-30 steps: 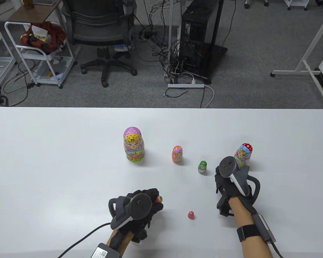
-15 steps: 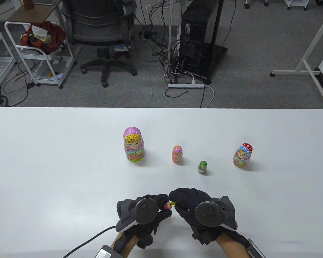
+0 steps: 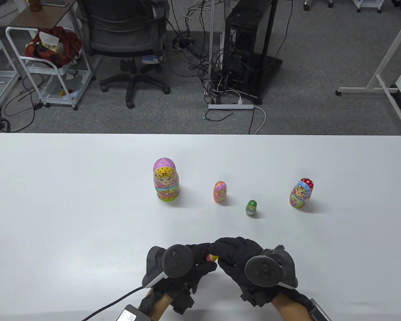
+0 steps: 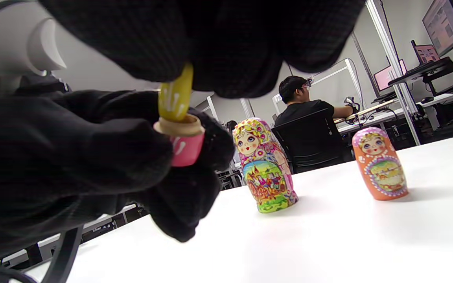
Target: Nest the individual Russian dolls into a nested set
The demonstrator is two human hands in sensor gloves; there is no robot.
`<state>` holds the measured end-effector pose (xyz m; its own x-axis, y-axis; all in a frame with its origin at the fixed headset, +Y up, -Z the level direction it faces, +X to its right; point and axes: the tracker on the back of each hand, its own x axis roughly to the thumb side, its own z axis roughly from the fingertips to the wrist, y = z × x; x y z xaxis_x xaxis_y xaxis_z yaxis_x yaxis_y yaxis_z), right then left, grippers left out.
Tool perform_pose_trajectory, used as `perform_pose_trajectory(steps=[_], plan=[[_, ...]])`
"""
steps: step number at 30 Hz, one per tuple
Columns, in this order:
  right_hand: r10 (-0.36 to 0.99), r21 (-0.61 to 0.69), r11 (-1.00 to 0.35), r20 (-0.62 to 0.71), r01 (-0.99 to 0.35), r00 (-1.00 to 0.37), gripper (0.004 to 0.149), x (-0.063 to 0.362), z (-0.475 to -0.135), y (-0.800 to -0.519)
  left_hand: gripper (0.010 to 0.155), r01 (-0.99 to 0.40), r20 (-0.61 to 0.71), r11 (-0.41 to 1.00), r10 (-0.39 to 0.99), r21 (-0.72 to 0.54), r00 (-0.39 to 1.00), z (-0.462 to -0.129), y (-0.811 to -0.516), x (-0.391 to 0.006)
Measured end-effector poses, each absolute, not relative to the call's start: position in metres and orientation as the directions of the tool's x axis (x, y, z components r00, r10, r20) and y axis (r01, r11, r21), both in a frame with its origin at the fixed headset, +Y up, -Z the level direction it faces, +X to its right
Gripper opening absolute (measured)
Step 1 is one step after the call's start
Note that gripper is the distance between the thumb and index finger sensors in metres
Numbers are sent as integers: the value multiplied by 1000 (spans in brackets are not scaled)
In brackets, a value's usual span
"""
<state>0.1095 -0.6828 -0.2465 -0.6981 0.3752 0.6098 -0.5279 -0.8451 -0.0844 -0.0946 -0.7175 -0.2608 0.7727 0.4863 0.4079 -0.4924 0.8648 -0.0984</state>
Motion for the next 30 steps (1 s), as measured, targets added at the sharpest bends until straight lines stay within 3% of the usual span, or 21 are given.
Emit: perform_pose_trajectory(steps=[14,17,22,26,30], plan=[[364,-53,-874,589,-484,-721,52,108,-249,-688,61,-517,397,850,512,-103,762,-262,-719,-97],[328,-44,-921,449,-388,-831,53,115,-257,-694,61,-497,387,865,482,-69,786,-264,-720,-100],[123,162,-984,326,-73,-937,52,118,-275,-731,61,-473,365,879,459,-58,810,-267,-725,-102],[81,257,-966,284,-6,-955,50,119,-280,-747,61,-454,372,889,438,-48,818,-266,-724,-100],[116,306,-952,284,-25,-952,49,119,-281,-751,61,-449,368,892,434,-49,822,-266,-725,-99]])
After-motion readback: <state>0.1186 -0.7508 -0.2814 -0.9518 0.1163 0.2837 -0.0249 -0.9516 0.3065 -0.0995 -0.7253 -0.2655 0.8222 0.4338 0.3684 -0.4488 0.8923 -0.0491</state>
